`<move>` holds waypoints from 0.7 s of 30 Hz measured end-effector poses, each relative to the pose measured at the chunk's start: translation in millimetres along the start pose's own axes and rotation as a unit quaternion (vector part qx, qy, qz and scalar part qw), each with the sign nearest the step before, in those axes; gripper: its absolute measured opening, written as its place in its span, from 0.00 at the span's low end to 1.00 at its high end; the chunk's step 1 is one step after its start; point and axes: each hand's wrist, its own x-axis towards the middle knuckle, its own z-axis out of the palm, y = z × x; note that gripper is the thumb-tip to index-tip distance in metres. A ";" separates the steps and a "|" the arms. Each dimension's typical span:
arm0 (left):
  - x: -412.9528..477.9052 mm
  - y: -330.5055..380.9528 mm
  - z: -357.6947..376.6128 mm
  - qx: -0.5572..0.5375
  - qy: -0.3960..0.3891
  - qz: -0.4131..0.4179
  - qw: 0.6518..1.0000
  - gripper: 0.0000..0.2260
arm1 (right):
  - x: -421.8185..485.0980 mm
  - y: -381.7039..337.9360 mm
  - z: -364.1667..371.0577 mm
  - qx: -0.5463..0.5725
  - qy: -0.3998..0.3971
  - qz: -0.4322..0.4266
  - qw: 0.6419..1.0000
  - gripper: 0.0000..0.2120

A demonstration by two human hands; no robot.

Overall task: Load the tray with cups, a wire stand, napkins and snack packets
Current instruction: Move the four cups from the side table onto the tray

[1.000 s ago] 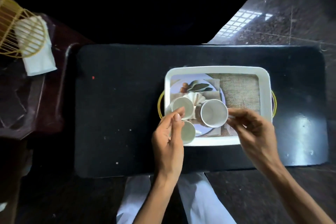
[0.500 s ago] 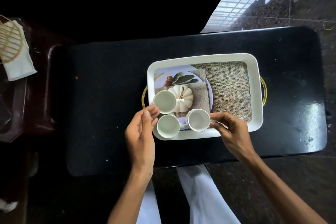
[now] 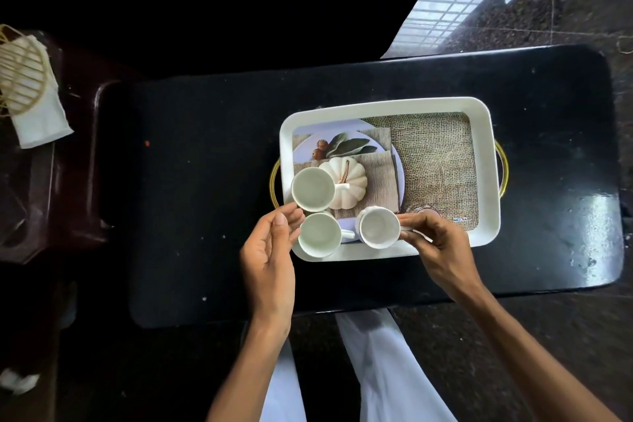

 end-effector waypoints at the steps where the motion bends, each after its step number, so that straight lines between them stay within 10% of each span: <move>1: 0.4 -0.1 -1.5 0.001 0.001 0.000 1.000 0.13 | -0.3 1.2 0.7 0.000 -0.002 0.001 1.000 0.07; 21: 30.6 10.0 -81.0 0.017 0.060 0.017 0.998 0.11 | -11.7 -95.6 22.8 -0.178 -0.014 -0.072 0.981 0.20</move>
